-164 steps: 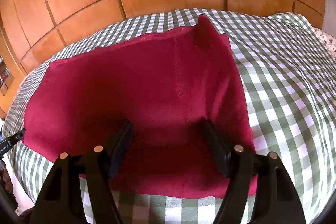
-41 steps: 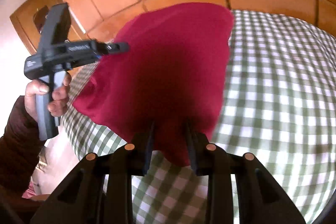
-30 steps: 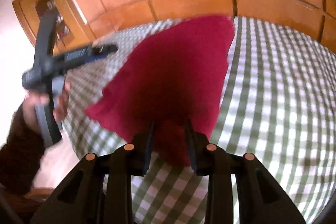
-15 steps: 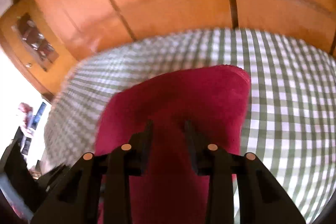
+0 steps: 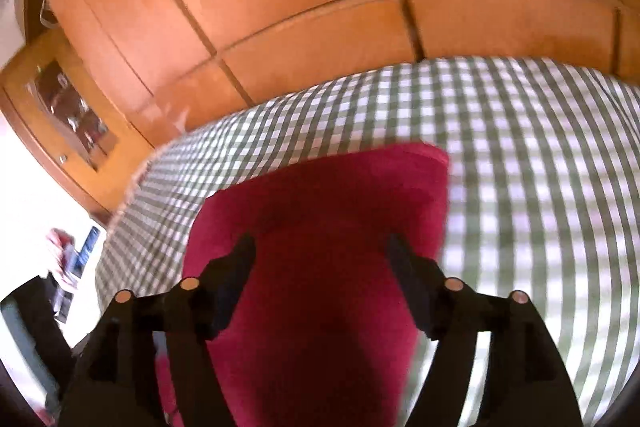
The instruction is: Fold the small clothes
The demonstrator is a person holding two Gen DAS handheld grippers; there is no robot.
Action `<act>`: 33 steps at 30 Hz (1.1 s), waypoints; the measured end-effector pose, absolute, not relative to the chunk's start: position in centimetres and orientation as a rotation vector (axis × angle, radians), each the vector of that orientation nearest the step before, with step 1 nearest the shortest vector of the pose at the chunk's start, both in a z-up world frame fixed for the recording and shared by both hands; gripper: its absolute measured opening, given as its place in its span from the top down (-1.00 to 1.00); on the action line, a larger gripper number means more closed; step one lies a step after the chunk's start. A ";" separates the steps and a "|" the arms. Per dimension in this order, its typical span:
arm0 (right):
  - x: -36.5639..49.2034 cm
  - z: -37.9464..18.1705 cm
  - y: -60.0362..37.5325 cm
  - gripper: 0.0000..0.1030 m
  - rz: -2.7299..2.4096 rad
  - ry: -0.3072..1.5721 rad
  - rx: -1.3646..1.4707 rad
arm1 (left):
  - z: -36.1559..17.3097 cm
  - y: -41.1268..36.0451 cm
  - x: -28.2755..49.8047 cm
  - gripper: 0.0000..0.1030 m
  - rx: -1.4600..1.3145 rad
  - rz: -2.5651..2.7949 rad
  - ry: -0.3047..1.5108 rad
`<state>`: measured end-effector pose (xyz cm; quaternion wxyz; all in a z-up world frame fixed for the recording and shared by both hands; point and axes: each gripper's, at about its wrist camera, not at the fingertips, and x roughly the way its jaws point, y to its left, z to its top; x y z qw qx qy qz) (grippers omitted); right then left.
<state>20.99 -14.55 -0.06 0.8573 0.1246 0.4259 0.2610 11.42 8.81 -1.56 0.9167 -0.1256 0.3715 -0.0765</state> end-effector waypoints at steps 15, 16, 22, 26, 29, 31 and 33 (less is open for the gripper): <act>16.1 -2.6 -18.1 -0.45 0.526 0.926 0.373 | -2.0 7.1 9.0 -0.49 -0.078 -0.112 0.769; 15.9 -1.8 -18.0 -0.31 0.533 0.909 0.358 | -2.0 7.1 9.0 -0.49 -0.077 -0.111 0.770; 16.7 -0.6 -15.3 -0.10 0.511 0.906 0.188 | -2.7 7.1 9.3 -0.49 -0.085 -0.107 0.788; 17.6 -3.5 -15.0 -0.19 0.497 0.988 0.214 | -3.0 6.9 9.1 -0.58 -0.080 -0.106 0.793; 17.4 -3.5 -16.4 -0.41 0.520 0.986 0.301 | -3.3 6.9 9.1 -0.59 -0.087 -0.117 0.800; 17.3 -3.8 -17.2 -0.53 0.528 0.991 0.326 | -3.6 7.1 9.2 -0.62 -0.104 -0.123 0.807; 17.2 -4.0 -17.9 -0.55 0.555 1.003 0.358 | -3.7 7.3 9.3 -0.62 -0.122 -0.132 0.812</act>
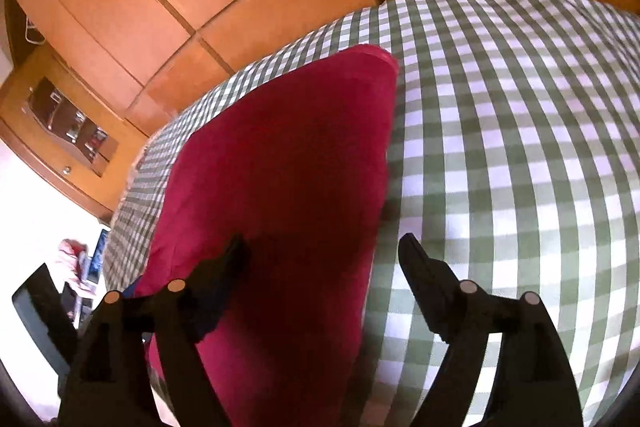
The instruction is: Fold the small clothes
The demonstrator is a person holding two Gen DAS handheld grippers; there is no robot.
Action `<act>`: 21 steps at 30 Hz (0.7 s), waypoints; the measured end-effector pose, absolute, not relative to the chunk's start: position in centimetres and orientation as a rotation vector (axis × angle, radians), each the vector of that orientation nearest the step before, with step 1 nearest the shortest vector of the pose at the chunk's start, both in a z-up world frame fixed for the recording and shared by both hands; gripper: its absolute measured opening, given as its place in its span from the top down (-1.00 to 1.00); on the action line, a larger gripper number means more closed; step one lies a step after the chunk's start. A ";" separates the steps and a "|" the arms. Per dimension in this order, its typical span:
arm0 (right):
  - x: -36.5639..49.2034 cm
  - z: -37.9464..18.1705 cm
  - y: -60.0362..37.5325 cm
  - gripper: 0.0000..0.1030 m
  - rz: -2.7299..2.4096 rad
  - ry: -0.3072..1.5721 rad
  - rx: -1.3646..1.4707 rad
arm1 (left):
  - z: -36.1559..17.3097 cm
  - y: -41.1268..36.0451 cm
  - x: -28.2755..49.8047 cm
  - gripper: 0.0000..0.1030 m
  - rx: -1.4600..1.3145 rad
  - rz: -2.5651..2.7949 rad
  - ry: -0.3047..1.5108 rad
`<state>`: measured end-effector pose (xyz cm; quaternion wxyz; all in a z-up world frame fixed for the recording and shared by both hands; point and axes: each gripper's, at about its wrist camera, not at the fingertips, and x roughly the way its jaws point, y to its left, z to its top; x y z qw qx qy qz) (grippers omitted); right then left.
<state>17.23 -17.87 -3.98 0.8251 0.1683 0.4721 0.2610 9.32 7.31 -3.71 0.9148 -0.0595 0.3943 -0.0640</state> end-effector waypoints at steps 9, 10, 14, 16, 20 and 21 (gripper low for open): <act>18.1 -6.8 -18.6 -0.57 0.721 1.102 0.566 | -5.4 9.1 10.0 -0.72 -0.255 -0.202 0.860; 18.3 -7.0 -18.3 -0.55 0.728 1.108 0.571 | -5.9 9.7 10.2 -0.75 -0.313 -0.224 0.875; 18.4 -6.7 -16.3 -0.29 0.711 1.112 0.513 | -6.8 10.8 10.4 -0.65 -0.413 -0.279 0.866; 17.6 -5.7 -16.2 0.00 0.687 1.082 0.471 | -6.8 10.6 10.4 -0.30 -0.438 -0.349 0.867; 15.1 -2.8 -16.2 0.14 0.678 0.984 0.377 | -6.3 9.6 10.5 -0.01 -0.490 -0.437 0.868; 14.4 -1.7 -16.5 0.15 0.675 0.949 0.362 | -5.9 9.1 10.5 0.00 -0.492 -0.453 0.865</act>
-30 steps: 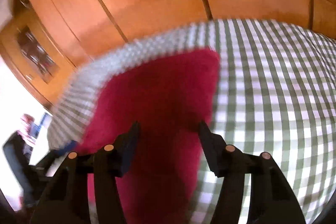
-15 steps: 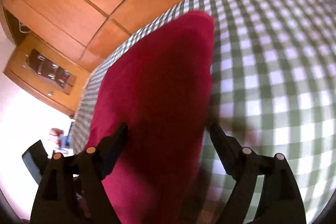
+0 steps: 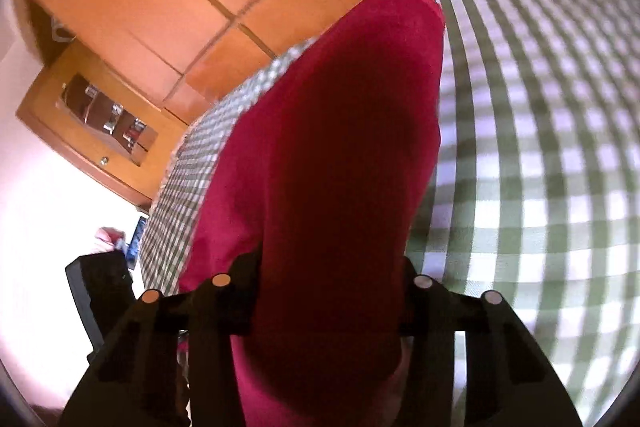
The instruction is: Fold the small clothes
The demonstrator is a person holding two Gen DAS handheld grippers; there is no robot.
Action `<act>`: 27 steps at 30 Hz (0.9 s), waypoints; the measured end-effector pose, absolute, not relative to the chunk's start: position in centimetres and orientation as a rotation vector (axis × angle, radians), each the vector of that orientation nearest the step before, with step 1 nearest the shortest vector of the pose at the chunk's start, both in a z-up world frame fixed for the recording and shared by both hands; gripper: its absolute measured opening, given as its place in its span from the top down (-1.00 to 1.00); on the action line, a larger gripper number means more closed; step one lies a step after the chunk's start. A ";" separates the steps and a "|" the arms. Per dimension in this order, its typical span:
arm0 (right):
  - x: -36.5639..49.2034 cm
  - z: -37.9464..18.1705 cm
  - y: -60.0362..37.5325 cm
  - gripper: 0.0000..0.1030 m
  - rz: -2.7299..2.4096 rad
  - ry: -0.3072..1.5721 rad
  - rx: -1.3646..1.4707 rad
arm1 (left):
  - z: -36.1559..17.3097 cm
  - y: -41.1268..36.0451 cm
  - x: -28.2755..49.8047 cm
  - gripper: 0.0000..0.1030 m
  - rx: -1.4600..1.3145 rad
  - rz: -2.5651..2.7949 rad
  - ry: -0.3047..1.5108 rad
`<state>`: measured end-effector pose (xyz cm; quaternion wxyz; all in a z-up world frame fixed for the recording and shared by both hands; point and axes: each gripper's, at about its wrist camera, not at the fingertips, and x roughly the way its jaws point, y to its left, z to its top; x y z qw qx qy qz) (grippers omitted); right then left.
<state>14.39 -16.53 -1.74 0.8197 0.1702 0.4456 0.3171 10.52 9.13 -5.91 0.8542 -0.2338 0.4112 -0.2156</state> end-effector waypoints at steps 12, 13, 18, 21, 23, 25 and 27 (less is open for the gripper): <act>8.3 2.4 -36.1 0.16 0.408 0.762 0.480 | -0.9 -9.9 13.3 0.02 -0.270 -0.792 0.874; 7.8 1.9 -38.4 0.16 0.364 0.758 0.513 | -0.8 -12.3 13.7 0.02 -0.232 -0.819 0.885; 7.0 -2.5 -46.0 0.08 0.178 0.810 0.610 | -2.0 -21.4 15.3 0.02 -0.048 -0.805 0.941; 6.0 -4.9 -48.3 -0.14 0.133 0.841 0.664 | -2.6 -23.3 15.4 -0.18 0.043 -0.734 0.913; 5.2 -4.5 -48.7 -0.41 0.110 0.824 0.643 | -2.3 -23.3 15.0 -0.29 0.066 -0.685 0.875; 4.2 -2.9 -48.5 -0.44 0.068 0.793 0.584 | -1.6 -22.8 14.4 -0.29 0.074 -0.644 0.830; 3.1 -1.0 -48.4 -0.30 0.021 0.744 0.509 | -1.1 -21.5 14.2 -0.29 0.052 -0.601 0.776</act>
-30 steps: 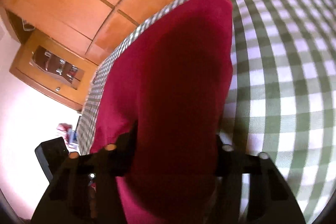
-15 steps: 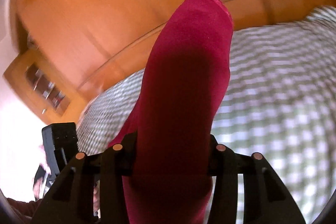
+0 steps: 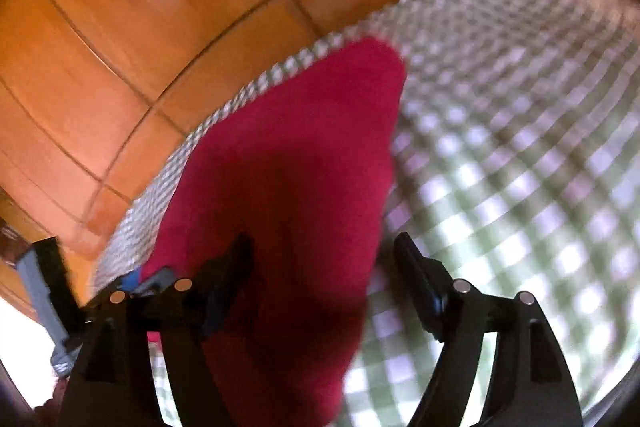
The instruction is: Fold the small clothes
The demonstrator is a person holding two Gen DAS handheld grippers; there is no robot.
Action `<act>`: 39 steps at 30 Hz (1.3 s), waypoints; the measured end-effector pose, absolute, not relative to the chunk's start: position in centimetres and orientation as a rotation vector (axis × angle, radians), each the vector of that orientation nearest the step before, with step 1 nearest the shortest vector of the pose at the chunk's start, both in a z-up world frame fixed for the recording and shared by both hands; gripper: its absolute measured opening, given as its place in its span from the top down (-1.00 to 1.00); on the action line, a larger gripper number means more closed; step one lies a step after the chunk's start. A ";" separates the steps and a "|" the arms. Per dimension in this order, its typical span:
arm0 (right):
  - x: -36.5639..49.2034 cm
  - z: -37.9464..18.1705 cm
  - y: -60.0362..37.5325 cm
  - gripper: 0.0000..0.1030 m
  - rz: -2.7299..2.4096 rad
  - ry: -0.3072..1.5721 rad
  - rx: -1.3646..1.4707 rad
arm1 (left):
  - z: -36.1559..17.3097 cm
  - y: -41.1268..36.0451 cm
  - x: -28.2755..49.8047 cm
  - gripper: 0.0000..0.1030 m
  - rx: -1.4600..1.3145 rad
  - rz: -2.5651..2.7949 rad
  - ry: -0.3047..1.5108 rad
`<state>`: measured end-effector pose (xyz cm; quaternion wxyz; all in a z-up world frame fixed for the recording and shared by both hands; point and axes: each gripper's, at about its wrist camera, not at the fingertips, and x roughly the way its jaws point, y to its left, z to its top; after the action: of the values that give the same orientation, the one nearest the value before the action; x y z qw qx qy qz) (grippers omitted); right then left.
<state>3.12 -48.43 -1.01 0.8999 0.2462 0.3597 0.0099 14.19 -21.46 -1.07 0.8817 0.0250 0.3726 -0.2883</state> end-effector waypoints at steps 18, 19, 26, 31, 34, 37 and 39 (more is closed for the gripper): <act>7.6 -0.9 -42.5 -0.41 -0.167 0.825 0.253 | -2.7 -20.3 14.2 -0.73 0.049 -0.441 0.811; 7.3 -0.7 -42.4 -0.48 -0.176 0.813 0.254 | -2.5 -20.2 13.8 -0.76 0.053 -0.425 0.798; 3.5 -0.5 -39.8 -0.55 -0.268 0.779 0.231 | -1.3 -18.7 11.6 -0.78 0.048 -0.395 0.759; 1.6 -0.9 -38.3 -0.55 -0.293 0.781 0.216 | -0.5 -18.1 10.1 -0.78 0.063 -0.376 0.722; 1.1 -1.4 -37.8 -0.56 -0.297 0.794 0.200 | -0.2 -17.6 9.4 -0.78 0.059 -0.370 0.715; 0.4 -1.5 -37.4 -0.56 -0.307 0.796 0.209 | 0.0 -17.0 8.9 -0.78 0.045 -0.355 0.710; -0.2 -1.4 -37.1 -0.58 -0.318 0.790 0.205 | 0.1 -16.6 8.6 -0.78 0.039 -0.345 0.708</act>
<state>-0.19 -37.07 -1.35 0.9056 0.0993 0.3824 -0.1540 8.64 -16.57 0.10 0.9233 0.0192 0.3449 -0.1681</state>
